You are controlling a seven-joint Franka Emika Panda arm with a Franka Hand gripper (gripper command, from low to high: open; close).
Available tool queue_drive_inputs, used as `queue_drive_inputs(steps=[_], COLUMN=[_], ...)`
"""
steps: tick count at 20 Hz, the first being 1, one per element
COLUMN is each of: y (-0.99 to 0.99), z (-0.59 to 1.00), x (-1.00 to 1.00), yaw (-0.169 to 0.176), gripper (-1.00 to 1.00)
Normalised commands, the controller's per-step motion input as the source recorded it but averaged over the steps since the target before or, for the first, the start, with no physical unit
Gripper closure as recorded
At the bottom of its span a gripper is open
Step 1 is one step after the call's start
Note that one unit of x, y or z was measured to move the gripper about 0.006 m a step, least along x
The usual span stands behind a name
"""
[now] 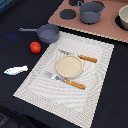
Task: Place the pan onto the stove and place the fish and sausage into the pan.
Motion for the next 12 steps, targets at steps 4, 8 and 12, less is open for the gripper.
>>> queue_drive_inputs(steps=[4,8,12], y=[-0.06,-0.28,-0.34], z=[-0.09,-0.38,-0.59], x=[-0.05,-0.26,-0.30], yaw=[0.000,0.000,-0.001], gripper=[-1.00,-1.00,-1.00])
